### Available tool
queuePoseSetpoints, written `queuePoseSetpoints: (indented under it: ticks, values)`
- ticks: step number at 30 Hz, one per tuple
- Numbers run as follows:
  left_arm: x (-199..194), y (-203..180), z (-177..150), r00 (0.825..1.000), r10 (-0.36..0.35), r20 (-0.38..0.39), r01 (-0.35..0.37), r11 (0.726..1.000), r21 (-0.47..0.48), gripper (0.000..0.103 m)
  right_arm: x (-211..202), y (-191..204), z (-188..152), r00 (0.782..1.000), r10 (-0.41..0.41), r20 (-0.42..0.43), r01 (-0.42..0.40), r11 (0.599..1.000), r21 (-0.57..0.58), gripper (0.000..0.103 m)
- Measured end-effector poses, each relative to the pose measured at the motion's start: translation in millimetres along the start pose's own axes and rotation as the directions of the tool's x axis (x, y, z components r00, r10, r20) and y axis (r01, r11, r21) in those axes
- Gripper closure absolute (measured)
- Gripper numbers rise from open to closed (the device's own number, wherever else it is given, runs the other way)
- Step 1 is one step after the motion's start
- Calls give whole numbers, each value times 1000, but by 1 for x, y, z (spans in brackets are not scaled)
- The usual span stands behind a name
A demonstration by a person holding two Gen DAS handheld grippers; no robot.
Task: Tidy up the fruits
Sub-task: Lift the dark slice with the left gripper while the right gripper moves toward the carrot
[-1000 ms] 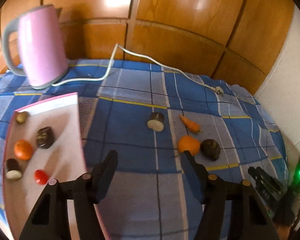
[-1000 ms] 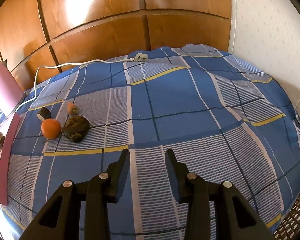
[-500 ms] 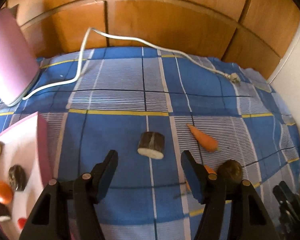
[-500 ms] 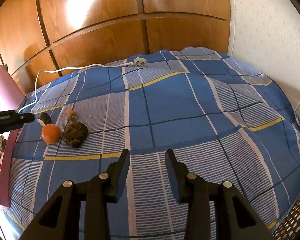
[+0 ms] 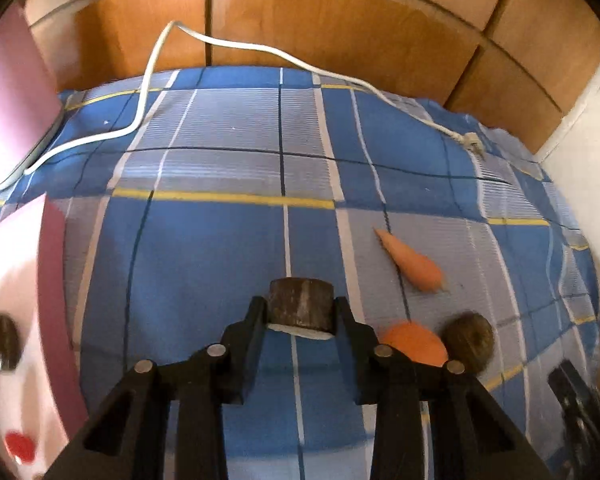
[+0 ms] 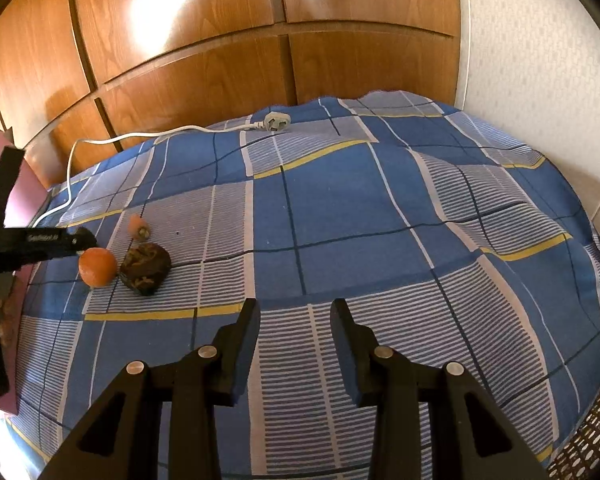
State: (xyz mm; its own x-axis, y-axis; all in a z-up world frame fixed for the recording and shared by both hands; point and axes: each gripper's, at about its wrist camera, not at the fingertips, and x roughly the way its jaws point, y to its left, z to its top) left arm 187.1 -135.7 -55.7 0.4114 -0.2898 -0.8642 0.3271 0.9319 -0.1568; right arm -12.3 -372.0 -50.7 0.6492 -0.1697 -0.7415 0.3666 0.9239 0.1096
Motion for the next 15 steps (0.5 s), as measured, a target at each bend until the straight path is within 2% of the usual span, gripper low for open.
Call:
queuePoseSetpoints:
  ticks: [8, 15]
  values:
    - [-51, -9, -68, 998, -20, 54, 18, 999, 43, 69, 0, 0, 0, 1000, 6, -3, -6, 1000, 10, 66]
    - [-72, -18, -125, 998, -21, 65, 14, 994, 109, 69, -5, 4, -1, 1000, 16, -5, -16, 1000, 0, 66]
